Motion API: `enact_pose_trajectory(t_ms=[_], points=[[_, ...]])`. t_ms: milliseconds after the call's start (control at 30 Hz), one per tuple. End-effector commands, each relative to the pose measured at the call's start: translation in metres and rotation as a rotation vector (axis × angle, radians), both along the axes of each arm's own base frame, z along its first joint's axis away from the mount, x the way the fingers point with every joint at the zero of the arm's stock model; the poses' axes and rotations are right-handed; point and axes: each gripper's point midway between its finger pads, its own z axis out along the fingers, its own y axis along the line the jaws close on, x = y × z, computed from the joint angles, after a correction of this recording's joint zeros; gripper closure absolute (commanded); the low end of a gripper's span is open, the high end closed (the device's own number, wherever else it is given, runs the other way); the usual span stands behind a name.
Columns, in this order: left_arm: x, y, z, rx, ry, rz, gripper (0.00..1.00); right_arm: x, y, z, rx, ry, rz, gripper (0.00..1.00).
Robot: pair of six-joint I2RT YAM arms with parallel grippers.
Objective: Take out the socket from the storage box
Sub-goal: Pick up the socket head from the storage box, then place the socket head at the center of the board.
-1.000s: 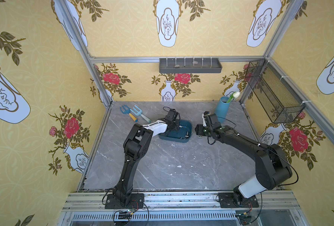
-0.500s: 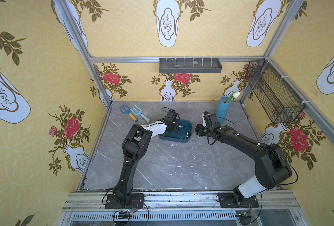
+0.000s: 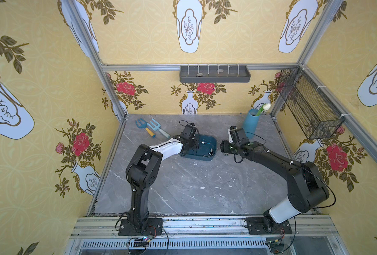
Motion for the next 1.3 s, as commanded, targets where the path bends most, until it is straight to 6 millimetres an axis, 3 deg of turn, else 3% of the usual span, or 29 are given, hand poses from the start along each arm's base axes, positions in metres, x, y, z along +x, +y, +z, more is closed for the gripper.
enact_pose_trajectory(t_ms=[0, 367, 633, 1000, 1267], points=[[-0.004, 0.008, 0.016, -0.02, -0.032, 0.014, 0.81, 0.007, 0.007, 0.008, 0.024, -0.032, 0.015, 0.4], [-0.043, 0.082, 0.04, -0.029, -0.039, 0.139, 0.82, 0.014, 0.021, 0.02, 0.058, -0.042, 0.043, 0.4], [-0.068, 0.143, 0.011, -0.026, 0.013, 0.273, 0.82, 0.018, 0.046, 0.026, 0.076, -0.049, 0.082, 0.4], [-0.091, 0.16, -0.044, -0.004, 0.108, 0.319, 0.82, 0.019, 0.085, 0.026, 0.075, -0.028, 0.128, 0.4], [-0.089, 0.166, -0.056, 0.055, 0.13, 0.329, 0.81, 0.024, 0.101, 0.014, 0.083, 0.031, 0.091, 0.41]])
